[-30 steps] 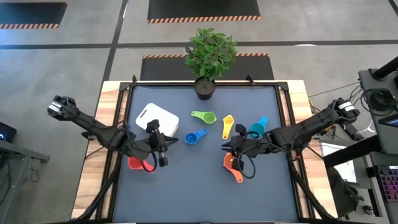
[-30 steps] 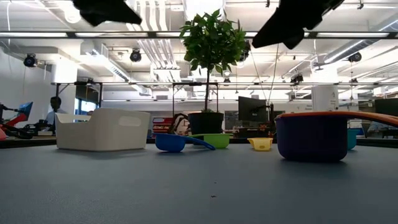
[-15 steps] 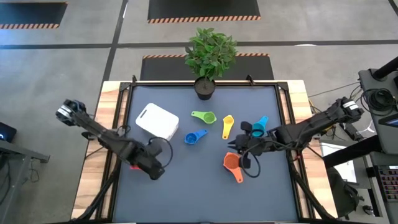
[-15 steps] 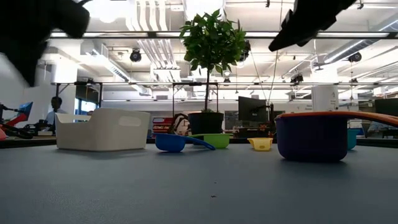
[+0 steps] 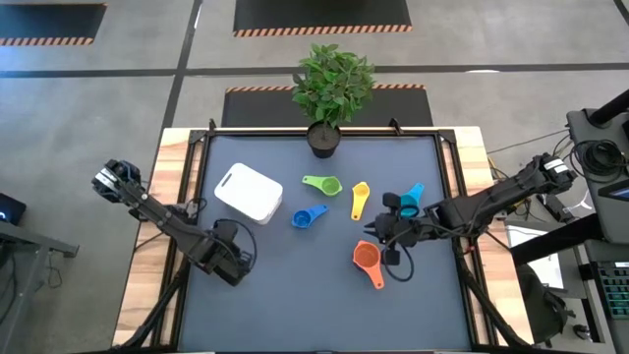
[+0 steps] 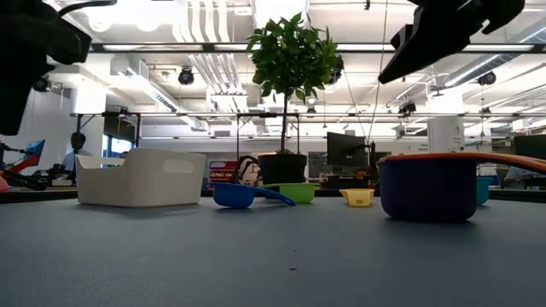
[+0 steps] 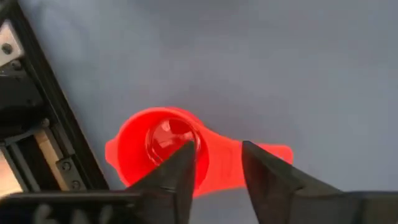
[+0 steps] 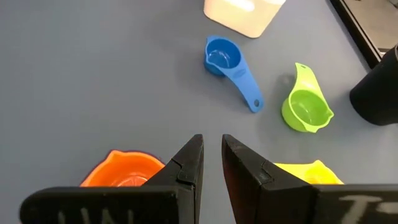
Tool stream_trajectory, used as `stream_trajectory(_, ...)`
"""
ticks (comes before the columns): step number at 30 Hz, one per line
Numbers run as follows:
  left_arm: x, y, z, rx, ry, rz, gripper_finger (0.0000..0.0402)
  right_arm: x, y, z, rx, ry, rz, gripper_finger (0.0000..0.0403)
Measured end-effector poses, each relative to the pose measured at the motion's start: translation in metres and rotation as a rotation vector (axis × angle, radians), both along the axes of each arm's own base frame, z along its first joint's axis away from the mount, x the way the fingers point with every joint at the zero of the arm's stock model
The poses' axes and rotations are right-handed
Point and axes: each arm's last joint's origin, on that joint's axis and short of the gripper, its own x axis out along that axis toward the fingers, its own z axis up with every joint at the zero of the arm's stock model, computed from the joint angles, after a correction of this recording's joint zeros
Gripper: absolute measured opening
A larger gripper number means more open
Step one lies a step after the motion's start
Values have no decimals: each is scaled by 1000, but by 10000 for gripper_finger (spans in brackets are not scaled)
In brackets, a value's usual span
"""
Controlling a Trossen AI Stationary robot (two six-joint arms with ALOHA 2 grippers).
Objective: Nest measuring cups in basket
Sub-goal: Stack the red measuring cup on the orange measuring cup
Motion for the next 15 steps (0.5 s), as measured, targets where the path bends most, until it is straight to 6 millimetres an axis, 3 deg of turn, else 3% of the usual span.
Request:
stream_trajectory(6, 2, -1, -8, 31, 11, 44, 175, -1, 0, 1, -21, 0, 19, 47)
stream_trajectory(15, 7, -7, -27, 41, 116, 80, 168, -7, -3, 4, -22, 6, 18, 47)
